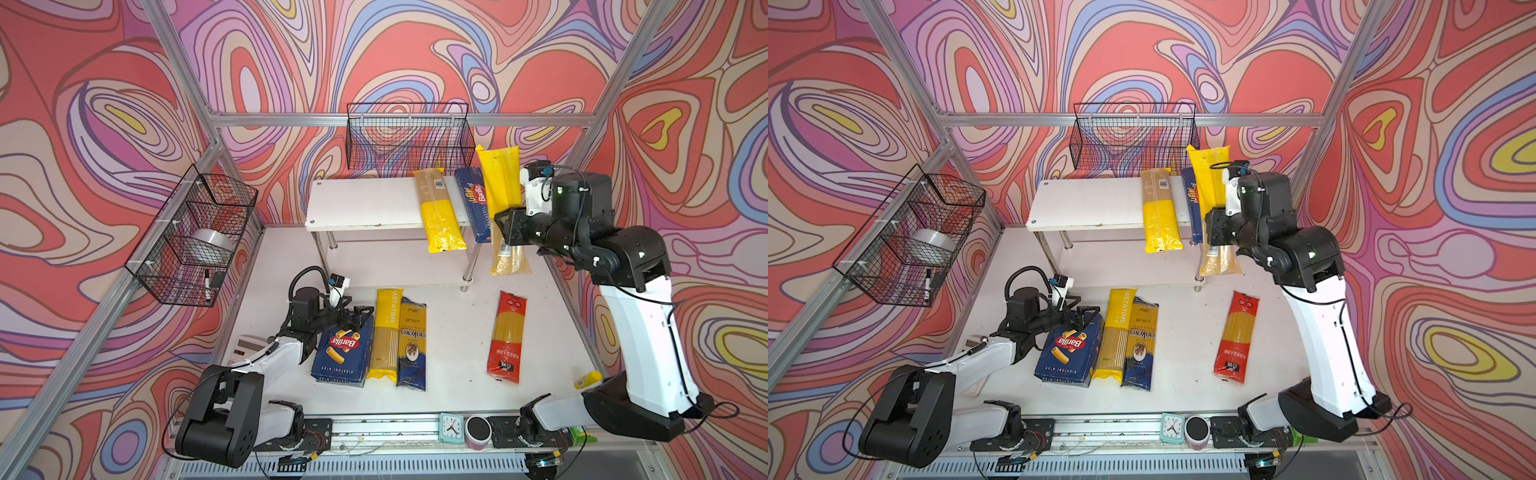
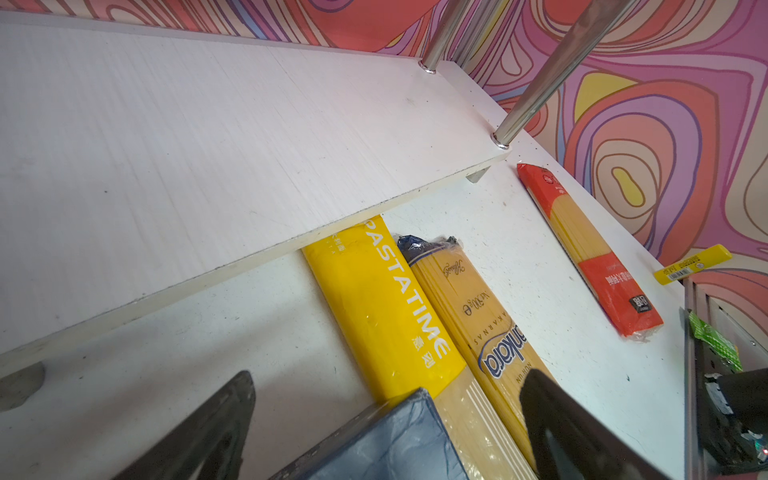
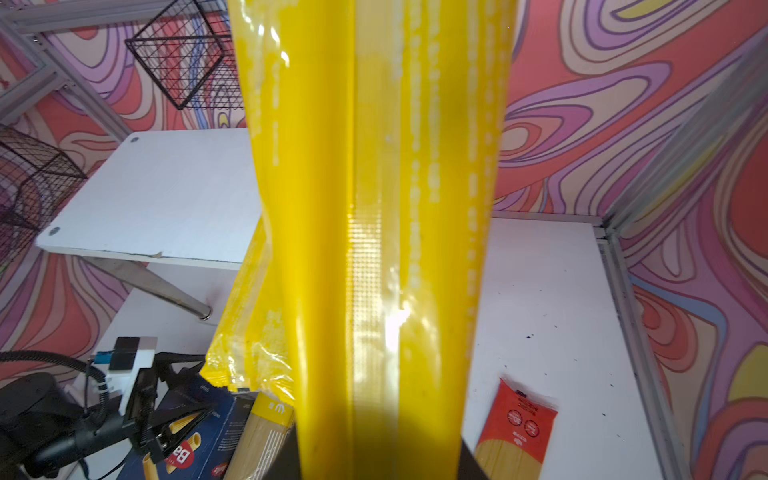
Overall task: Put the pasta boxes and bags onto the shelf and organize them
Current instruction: 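Carry the upright bag toward the shelf beside the blue Barilla box, then lower the yellow-and-clear bag onto the shelf beside the other yellow bag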
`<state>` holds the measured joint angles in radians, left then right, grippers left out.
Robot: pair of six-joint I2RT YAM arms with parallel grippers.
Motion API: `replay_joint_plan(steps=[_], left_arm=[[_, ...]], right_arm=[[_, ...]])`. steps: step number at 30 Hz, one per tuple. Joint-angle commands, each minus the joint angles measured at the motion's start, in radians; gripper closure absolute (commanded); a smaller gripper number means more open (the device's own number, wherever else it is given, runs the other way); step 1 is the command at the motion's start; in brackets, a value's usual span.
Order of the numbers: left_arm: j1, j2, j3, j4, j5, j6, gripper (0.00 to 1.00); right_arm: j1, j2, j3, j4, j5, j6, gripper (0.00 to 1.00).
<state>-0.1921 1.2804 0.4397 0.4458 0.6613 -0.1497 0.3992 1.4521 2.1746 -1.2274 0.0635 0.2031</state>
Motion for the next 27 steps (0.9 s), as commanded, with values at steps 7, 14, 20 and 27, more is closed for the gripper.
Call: replay_joint_plan(steps=[7, 14, 20, 27], left_arm=[[-0.006, -0.01, 0.019, -0.007, 0.0, 0.012, 0.0], [-0.006, -0.018, 0.015, -0.006, -0.006, 0.011, 0.0], [-0.006, -0.016, 0.017, -0.006, -0.003, 0.011, 0.0], [-0.006, -0.011, 0.019, -0.007, -0.001, 0.011, 0.0]], right_arm=[[0.111, 0.076, 0.051, 0.295, -0.179, 0.004, 1.0], [0.221, 0.177, 0.082, 0.385, -0.187, -0.003, 1.0], [0.249, 0.289, 0.164, 0.416, -0.154, 0.003, 1.0], [0.252, 0.386, 0.215, 0.441, -0.12, 0.009, 1.0]])
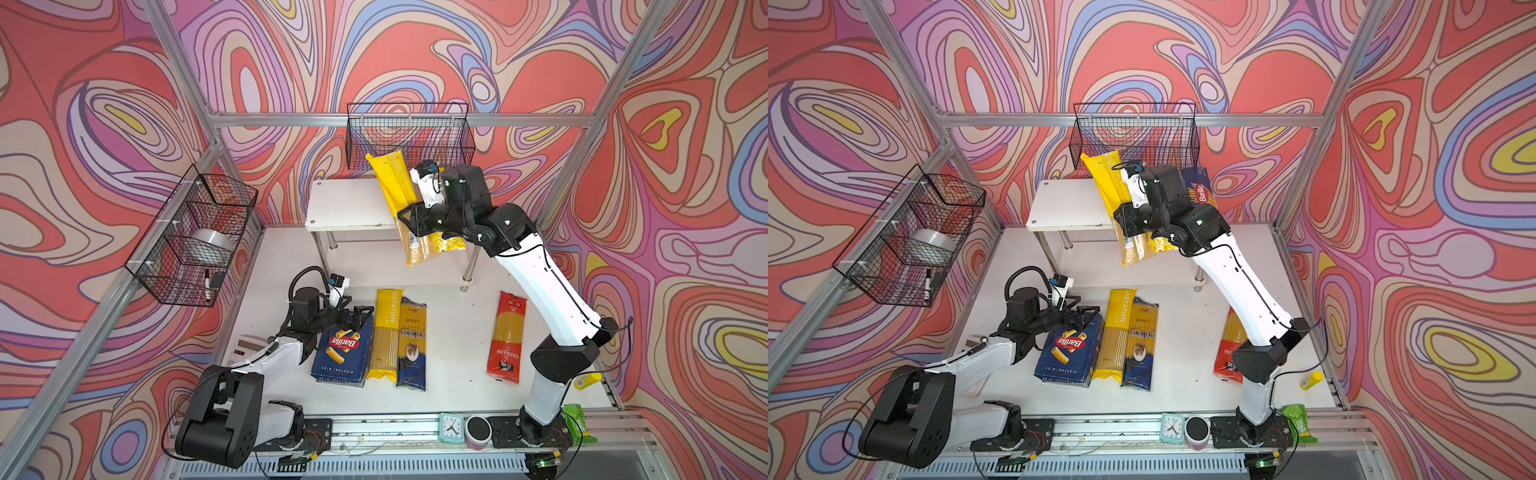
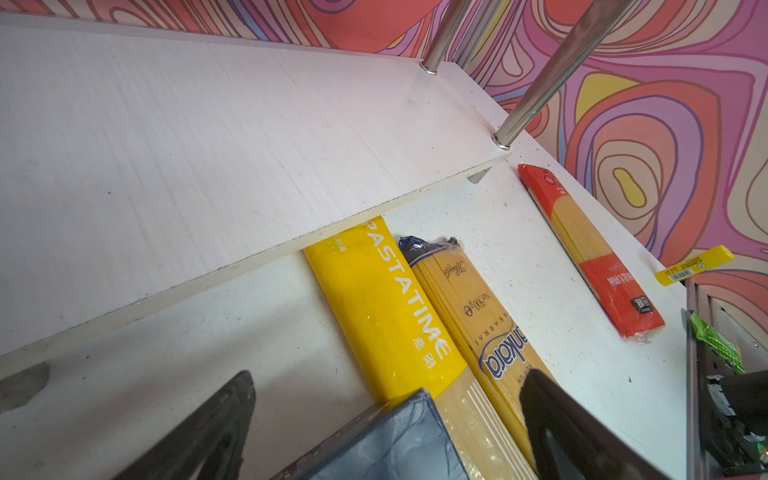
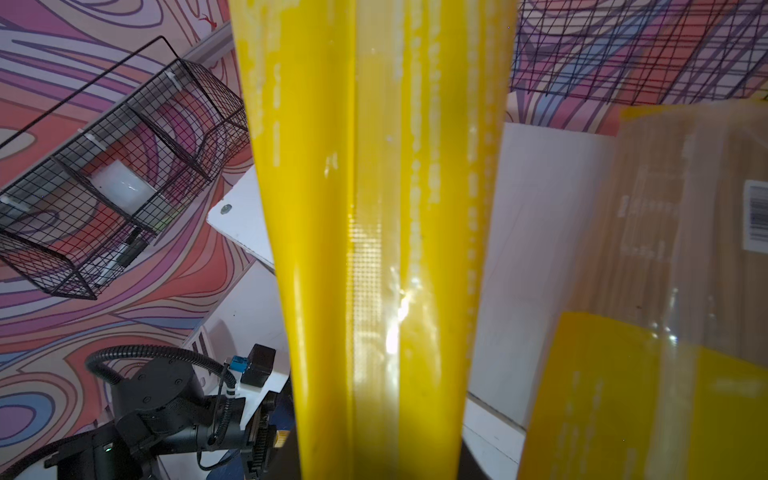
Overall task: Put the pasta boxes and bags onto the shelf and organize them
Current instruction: 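Lower the yellow-and-clear bag onto the shelf beside the other yellow bag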
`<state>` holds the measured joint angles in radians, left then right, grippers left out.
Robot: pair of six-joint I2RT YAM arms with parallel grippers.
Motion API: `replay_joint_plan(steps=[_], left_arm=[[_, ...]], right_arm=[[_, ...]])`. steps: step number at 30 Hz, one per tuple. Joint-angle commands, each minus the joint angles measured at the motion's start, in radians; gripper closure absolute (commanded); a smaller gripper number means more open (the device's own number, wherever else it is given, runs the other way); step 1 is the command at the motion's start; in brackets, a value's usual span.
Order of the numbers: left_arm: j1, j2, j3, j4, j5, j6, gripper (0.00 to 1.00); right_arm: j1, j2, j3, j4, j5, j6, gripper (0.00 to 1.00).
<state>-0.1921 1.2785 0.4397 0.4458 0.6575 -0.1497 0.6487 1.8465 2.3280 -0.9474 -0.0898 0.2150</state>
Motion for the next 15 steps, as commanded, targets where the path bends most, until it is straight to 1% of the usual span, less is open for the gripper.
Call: replay_joint_plan(steps=[1, 7, 15], left_arm=[[-0.006, -0.008, 0.022, -0.009, 0.003, 0.012, 0.0], [-0.006, -0.016, 0.018, -0.009, 0.002, 0.012, 0.0], [-0.005, 0.001, 0.024, -0.002, 0.013, 0.004, 0.0]], right_arm=[[0.002, -0.003, 0.062, 0.164, 0.041, -0.003, 1.0], [0.002, 0.022, 0.062, 0.175, 0.049, 0.005, 1.0], [0.002, 0.028, 0.066, 0.189, 0.073, 0.051, 1.0]])
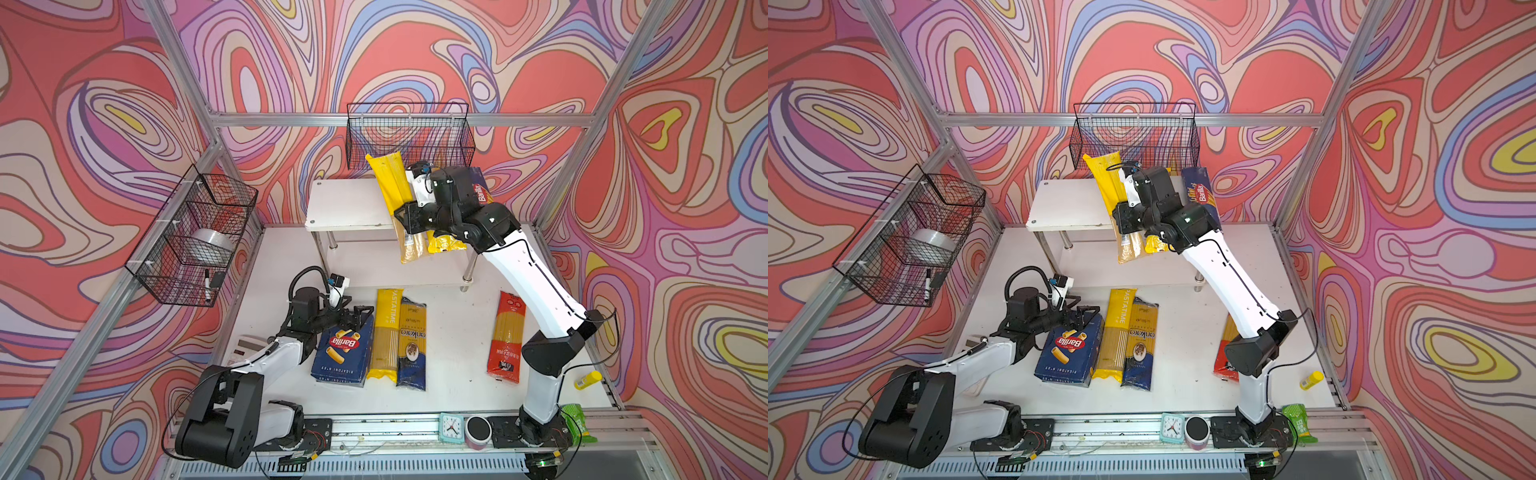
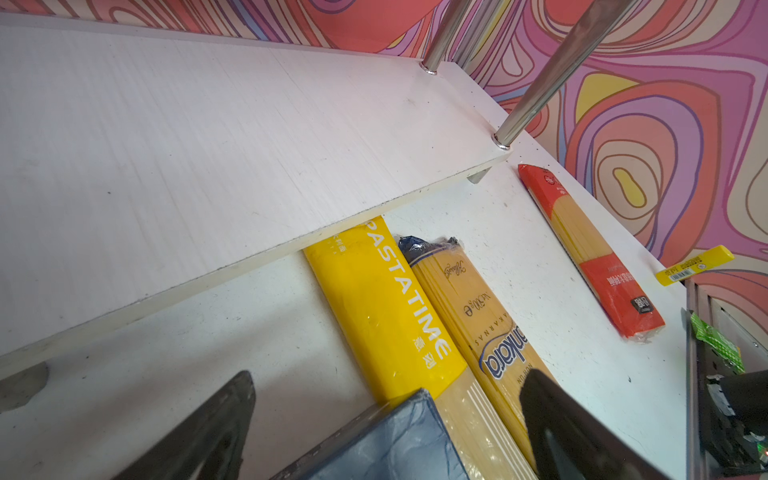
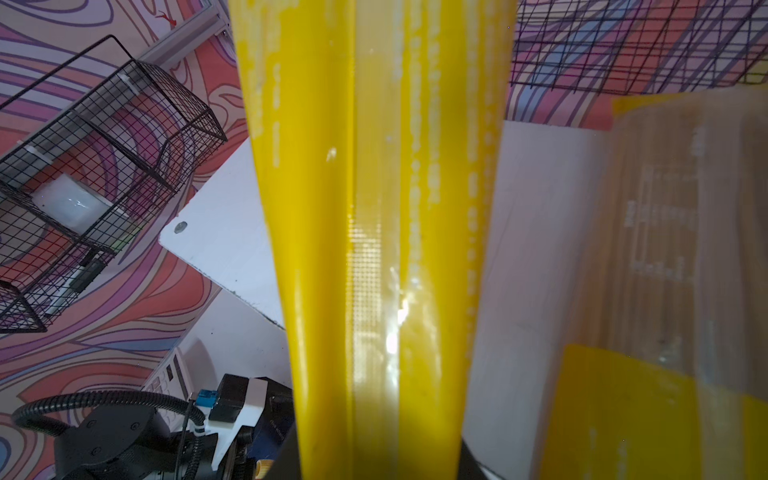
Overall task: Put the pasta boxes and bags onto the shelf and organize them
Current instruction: 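Lower the yellow-and-clear bag onto the shelf beside the other yellow bag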
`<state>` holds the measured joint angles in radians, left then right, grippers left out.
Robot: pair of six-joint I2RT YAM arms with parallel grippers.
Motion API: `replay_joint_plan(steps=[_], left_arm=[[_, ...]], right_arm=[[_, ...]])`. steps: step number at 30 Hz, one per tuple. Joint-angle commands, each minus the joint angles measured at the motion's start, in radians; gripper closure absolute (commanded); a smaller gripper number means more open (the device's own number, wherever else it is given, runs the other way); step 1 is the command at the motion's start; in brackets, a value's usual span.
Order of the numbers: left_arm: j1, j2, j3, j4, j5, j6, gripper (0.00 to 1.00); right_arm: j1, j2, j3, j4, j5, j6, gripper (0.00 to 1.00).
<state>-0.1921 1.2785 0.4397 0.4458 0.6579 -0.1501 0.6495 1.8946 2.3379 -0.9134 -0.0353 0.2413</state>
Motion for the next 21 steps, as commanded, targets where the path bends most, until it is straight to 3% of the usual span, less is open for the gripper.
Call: replay_joint_plan(steps=[1, 9, 21], left_arm=[[-0.006, 0.003, 0.025, -0.004, 0.013, 0.004, 0.0], [-0.006, -0.005, 0.024, -0.01, 0.007, 0.011, 0.0], [-0.005, 0.001, 0.026, -0.007, 0.015, 0.006, 0.0]], right_arm=[[0.0, -0.018, 0.053, 0.16, 0.015, 0.028, 1.0], [0.002, 0.059, 0.135, 0.173, 0.028, 0.041, 1.0], [-0.005, 0.099, 0.183, 0.175, 0.164, 0.011, 1.0]])
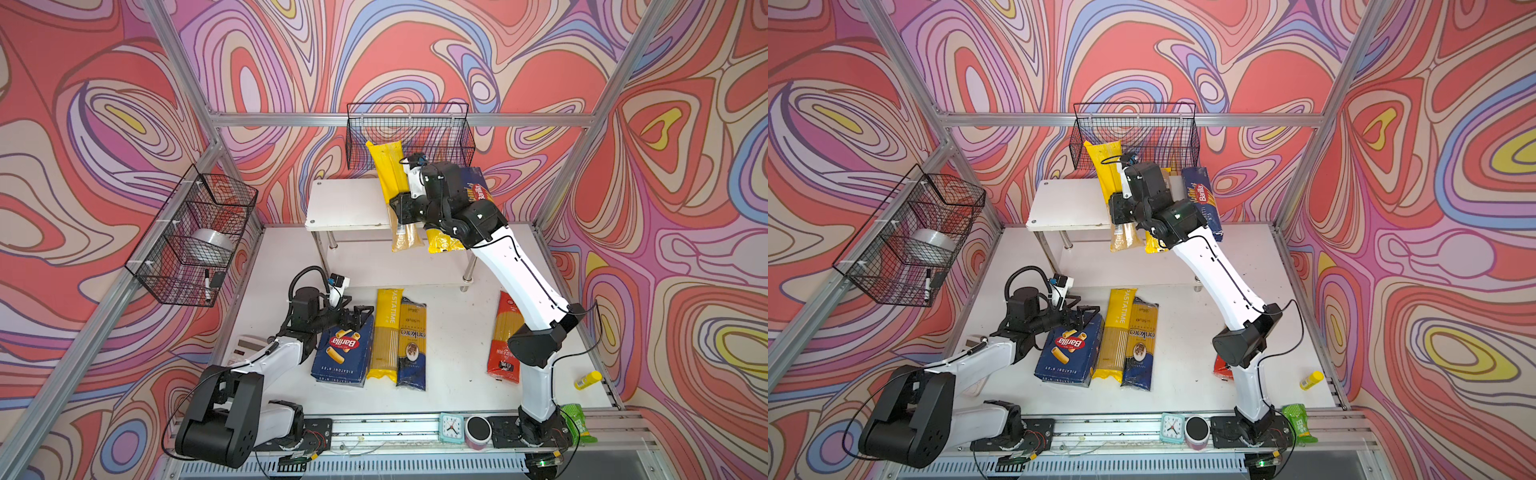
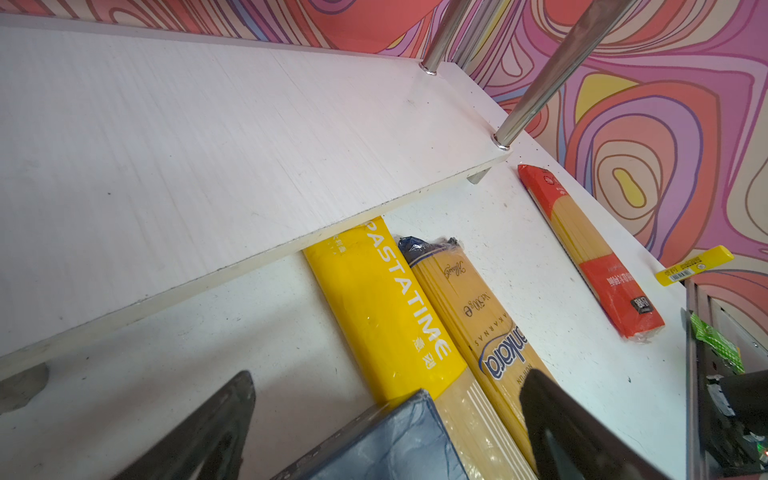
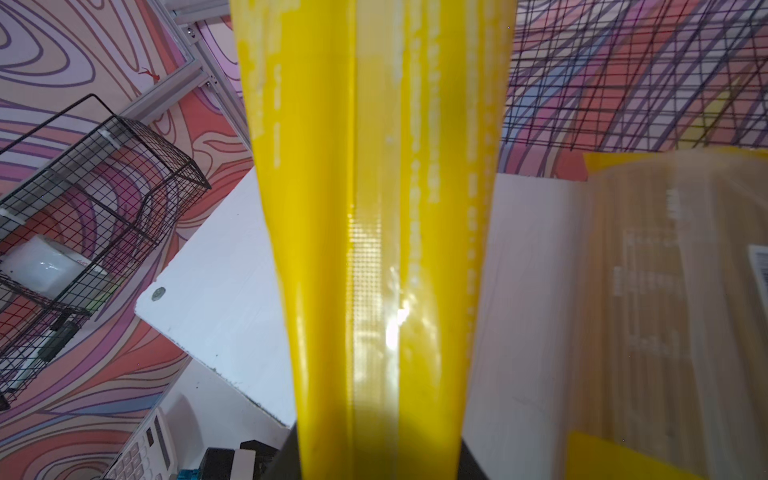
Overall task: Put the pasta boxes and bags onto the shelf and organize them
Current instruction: 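Lower the yellow-and-clear bag onto the shelf beside the other yellow bag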
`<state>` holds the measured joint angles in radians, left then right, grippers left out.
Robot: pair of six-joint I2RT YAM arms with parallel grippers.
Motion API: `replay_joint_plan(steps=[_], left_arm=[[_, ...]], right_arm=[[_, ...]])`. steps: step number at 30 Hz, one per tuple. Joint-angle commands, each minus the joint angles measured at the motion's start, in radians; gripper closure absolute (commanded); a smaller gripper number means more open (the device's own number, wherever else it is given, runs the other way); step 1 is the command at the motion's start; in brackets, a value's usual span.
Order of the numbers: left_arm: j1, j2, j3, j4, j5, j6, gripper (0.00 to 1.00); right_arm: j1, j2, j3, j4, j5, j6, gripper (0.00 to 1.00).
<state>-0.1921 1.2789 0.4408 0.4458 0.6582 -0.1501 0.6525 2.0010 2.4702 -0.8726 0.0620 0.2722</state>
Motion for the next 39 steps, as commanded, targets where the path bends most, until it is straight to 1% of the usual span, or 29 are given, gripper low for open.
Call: replay_joint_plan(steps=[1, 4, 11, 17, 19, 22, 25, 26, 32, 39], left_arm=[[-0.007, 0.0, 0.026, -0.006, 0.017, 0.006, 0.0], [-0.006, 0.0, 0.026, -0.009, 0.014, 0.006, 0.0], [-0.006, -0.005, 0.022, -0.011, 0.01, 0.01, 0.0], [-0.006, -0.007, 0.022, -0.011, 0.008, 0.007, 0.0], [-0.006, -0.009, 0.022, -0.011, 0.008, 0.007, 0.0], [-0.007, -0.01, 0.022, -0.013, 0.008, 0.009, 0.0], [-0.007, -0.009, 0.022, -0.012, 0.006, 0.009, 0.0], [-0.006, -0.007, 0.022, -0.01, 0.01, 0.007, 0.0], [-0.006, -0.003, 0.022, -0.005, 0.01, 0.003, 0.0], [-0.005, 0.004, 0.025, -0.004, 0.017, 0.003, 0.0]], right_arm=[[-0.01, -0.004, 0.054, 0.133, 0.072, -0.019, 1.0], [-0.015, 0.01, 0.063, 0.124, 0.09, -0.016, 1.0], [-0.033, 0.028, 0.059, 0.124, 0.09, -0.001, 0.99], [-0.046, 0.028, 0.031, 0.13, 0.084, 0.016, 0.88], [-0.048, 0.027, 0.023, 0.133, 0.085, 0.02, 0.8], [-0.05, 0.028, 0.017, 0.134, 0.085, 0.024, 0.75], [-0.052, 0.028, 0.016, 0.132, 0.087, 0.027, 0.63], [-0.053, 0.028, 0.016, 0.129, 0.091, 0.026, 0.6], [-0.052, 0.04, 0.02, 0.099, 0.11, 0.044, 0.53], [-0.052, 0.057, 0.04, 0.07, 0.088, 0.058, 0.47]])
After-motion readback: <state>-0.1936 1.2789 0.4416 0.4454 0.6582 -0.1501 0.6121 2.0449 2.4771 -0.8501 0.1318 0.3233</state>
